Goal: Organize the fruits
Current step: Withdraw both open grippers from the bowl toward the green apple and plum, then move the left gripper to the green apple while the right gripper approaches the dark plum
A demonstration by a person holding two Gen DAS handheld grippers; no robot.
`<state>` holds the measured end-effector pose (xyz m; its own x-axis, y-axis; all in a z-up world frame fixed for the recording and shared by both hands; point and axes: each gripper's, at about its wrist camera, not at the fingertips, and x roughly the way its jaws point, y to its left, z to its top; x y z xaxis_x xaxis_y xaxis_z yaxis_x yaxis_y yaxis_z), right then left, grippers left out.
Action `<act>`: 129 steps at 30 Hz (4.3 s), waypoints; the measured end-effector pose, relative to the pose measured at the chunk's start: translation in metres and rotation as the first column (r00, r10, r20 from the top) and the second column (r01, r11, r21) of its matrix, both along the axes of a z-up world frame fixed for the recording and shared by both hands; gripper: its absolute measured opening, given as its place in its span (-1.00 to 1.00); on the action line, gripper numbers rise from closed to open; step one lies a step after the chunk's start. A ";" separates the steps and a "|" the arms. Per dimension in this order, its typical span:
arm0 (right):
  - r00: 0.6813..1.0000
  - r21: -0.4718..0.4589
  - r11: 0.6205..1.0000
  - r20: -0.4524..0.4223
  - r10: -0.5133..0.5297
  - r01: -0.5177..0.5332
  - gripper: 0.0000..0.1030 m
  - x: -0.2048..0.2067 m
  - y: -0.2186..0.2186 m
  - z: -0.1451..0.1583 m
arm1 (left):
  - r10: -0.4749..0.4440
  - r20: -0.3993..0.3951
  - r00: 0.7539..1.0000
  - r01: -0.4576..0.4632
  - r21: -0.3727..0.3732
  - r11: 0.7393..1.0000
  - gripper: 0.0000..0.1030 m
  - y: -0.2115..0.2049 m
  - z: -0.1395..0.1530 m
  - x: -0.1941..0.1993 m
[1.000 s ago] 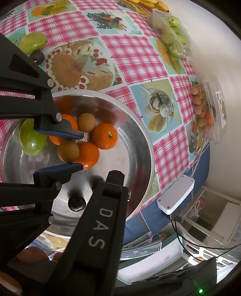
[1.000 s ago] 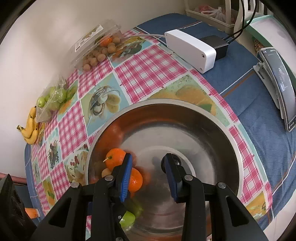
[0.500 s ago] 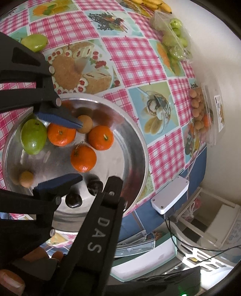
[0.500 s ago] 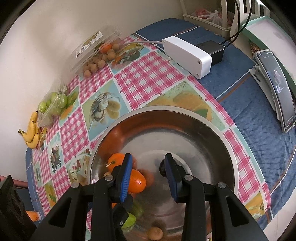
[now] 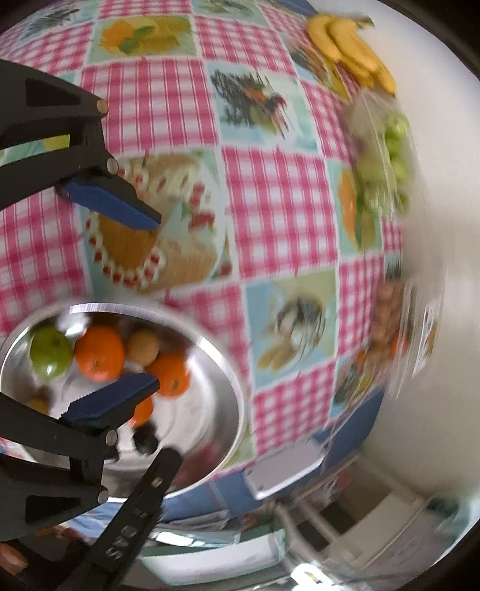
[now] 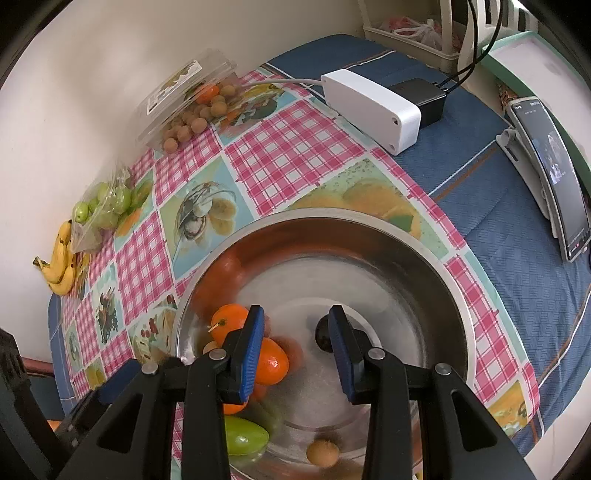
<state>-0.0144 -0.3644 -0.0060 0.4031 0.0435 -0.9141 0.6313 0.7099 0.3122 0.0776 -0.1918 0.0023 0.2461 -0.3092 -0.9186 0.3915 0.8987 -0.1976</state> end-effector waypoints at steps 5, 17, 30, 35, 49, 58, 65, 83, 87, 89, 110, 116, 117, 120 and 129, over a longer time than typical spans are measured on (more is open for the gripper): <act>1.000 -0.009 1.000 -0.001 0.022 -0.022 -0.28 0.005 0.006 0.000 | 0.123 0.002 0.992 -0.123 0.007 0.992 0.83 0.023 -0.002 0.014; 0.998 -0.044 0.997 -0.027 0.061 -0.063 0.03 0.014 0.014 -0.002 | 0.174 0.022 0.985 -0.174 0.014 0.985 1.00 0.035 -0.002 0.018; 0.992 -0.078 0.993 -0.095 0.079 -0.086 0.35 0.019 0.020 -0.014 | 0.189 0.000 0.982 -0.189 0.042 0.981 1.00 0.038 -0.013 0.022; 0.990 -0.079 0.992 -0.107 0.089 -0.098 0.56 0.021 0.022 -0.017 | 0.187 -0.003 0.982 -0.186 0.052 0.981 1.00 0.037 -0.015 0.022; 0.986 -0.087 0.989 -0.130 0.108 -0.120 0.95 0.023 0.025 -0.021 | 0.207 -0.004 0.978 -0.206 0.075 0.976 1.00 0.042 -0.021 0.026; 0.985 -0.091 0.989 -0.138 0.105 -0.118 0.95 0.021 0.024 -0.020 | 0.196 -0.017 0.980 -0.194 0.079 0.978 1.00 0.042 -0.022 0.021; 0.985 -0.092 0.985 -0.109 0.133 -0.143 0.95 0.018 0.029 -0.010 | 0.176 0.024 0.984 -0.177 0.070 0.982 1.00 0.051 -0.007 0.016; 0.972 -0.156 0.959 -0.060 0.229 -0.236 0.95 0.027 0.067 0.017 | 0.290 0.011 0.957 -0.290 0.029 0.957 1.00 0.110 0.000 0.013; 0.962 -0.173 0.947 -0.025 0.270 -0.270 0.95 0.032 0.084 0.027 | 0.331 0.018 0.944 -0.331 0.012 0.944 1.00 0.130 0.005 0.014; 0.959 -0.163 0.946 -0.008 0.283 -0.280 0.95 0.034 0.091 0.028 | 0.356 0.021 0.934 -0.356 0.008 0.935 1.00 0.142 0.005 0.015; 0.874 -0.093 0.870 -0.038 0.484 -0.485 0.95 0.051 0.186 -0.007 | 0.487 0.005 0.873 -0.487 -0.008 0.873 1.00 0.217 -0.004 0.007; 0.873 -0.066 0.871 -0.012 0.488 -0.488 0.95 0.046 0.196 -0.014 | 0.484 -0.001 0.875 -0.484 0.005 0.875 1.00 0.222 -0.009 0.003; 0.874 -0.063 0.872 -0.005 0.487 -0.486 0.95 0.043 0.197 -0.014 | 0.484 -0.004 0.875 -0.484 0.002 0.875 1.00 0.222 -0.009 0.003; 0.873 -0.059 0.871 -0.001 0.488 -0.487 0.95 0.040 0.199 -0.016 | 0.483 -0.004 0.876 -0.483 -0.004 0.876 1.00 0.223 -0.007 0.002; 0.887 -0.038 0.886 -0.009 0.462 -0.462 0.95 0.041 0.194 -0.026 | 0.469 -0.026 0.883 -0.469 0.007 0.883 1.00 0.217 -0.015 0.006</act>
